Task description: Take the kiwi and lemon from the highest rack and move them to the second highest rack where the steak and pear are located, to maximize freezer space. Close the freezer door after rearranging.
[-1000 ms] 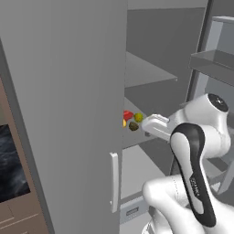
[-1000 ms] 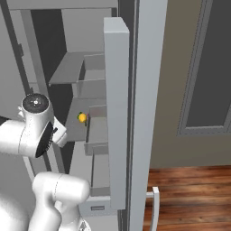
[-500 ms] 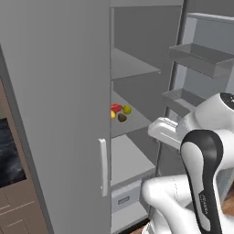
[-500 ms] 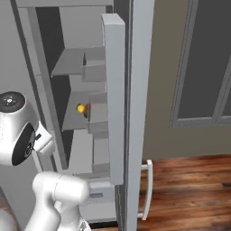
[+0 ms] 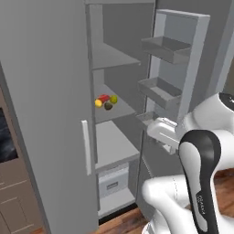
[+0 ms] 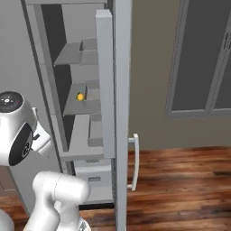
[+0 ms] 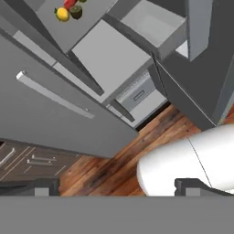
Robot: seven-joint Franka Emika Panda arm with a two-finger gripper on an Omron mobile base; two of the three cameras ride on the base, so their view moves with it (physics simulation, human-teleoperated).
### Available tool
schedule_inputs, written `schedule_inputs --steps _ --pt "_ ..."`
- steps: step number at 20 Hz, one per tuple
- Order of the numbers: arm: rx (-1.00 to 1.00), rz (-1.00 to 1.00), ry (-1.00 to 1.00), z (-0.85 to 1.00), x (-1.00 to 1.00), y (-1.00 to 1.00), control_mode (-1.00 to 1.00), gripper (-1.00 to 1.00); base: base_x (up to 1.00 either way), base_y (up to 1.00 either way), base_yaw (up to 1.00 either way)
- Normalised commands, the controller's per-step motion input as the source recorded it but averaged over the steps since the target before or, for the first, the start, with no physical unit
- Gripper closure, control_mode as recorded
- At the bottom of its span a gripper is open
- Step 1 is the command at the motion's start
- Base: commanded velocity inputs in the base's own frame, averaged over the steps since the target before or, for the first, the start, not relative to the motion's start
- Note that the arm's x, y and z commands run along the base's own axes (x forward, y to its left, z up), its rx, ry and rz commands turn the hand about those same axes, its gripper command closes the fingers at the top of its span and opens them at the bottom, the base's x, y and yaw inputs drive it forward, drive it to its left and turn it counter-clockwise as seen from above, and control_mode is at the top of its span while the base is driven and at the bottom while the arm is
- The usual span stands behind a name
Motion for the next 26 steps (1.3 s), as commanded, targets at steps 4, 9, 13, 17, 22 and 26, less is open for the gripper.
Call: schedule_inputs --steps 4,9,13,17,22,26 --pt "0.0 0.0 0.0 0.0 0.0 0.0 1.0 -1.0 -0.37 -1.0 0.01" --pt "0.0 0.0 0.0 0.0 0.0 0.0 1.0 -1.0 -0.19 -1.0 0.04" --pt "0.0 0.0 0.0 0.0 0.0 0.0 1.0 -1.0 -0.03 -1.0 0.1" --pt "0.0 0.0 0.0 0.0 0.0 0.0 1.0 -1.0 0.24 -0.76 0.25" --pt "0.0 0.0 0.0 0.0 0.0 0.0 1.0 -1.0 0.52 -0.43 0.52" --pt "0.0 0.0 0.0 0.0 0.0 0.0 1.0 -1.0 0.76 -0.39 0.59"
